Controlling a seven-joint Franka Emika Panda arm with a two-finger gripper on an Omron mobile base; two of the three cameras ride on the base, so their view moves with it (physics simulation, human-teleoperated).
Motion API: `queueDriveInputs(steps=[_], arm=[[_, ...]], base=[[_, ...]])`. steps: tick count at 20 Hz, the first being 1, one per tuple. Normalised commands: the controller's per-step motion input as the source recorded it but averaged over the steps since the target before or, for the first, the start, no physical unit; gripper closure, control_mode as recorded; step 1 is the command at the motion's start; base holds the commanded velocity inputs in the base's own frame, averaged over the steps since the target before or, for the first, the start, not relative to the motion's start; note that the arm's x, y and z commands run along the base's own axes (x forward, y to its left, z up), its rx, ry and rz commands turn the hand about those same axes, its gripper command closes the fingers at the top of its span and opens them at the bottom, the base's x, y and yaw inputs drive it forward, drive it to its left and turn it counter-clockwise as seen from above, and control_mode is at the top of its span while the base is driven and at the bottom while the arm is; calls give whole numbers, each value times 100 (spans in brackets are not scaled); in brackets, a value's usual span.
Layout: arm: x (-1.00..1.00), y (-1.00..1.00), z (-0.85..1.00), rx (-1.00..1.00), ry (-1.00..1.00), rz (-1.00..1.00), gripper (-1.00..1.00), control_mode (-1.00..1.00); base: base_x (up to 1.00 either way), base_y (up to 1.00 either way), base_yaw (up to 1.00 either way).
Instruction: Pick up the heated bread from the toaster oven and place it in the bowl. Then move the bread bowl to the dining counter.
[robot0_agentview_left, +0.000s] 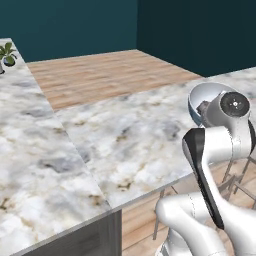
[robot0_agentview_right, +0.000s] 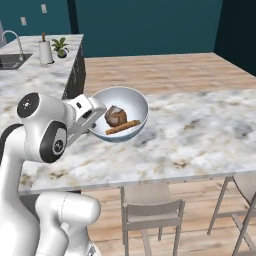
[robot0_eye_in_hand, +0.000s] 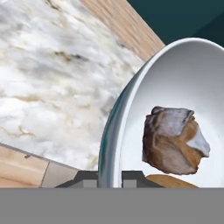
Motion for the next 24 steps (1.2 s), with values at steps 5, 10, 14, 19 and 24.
queueDriveInputs(steps=[5, 10, 14, 19, 24], arm=[[69, -9, -5, 0, 26, 0, 100, -100], [100, -32, -50, 0, 35, 0, 100, -100], [100, -49, -82, 0, 12, 0, 100, -100], [100, -62, -46, 0, 16, 0, 100, -100], [100, -32, -43, 0, 7, 0, 100, -100]], base=[[0, 0, 0], [0, 0, 0], [0, 0, 0], [0, 0, 0], [0, 0, 0]])
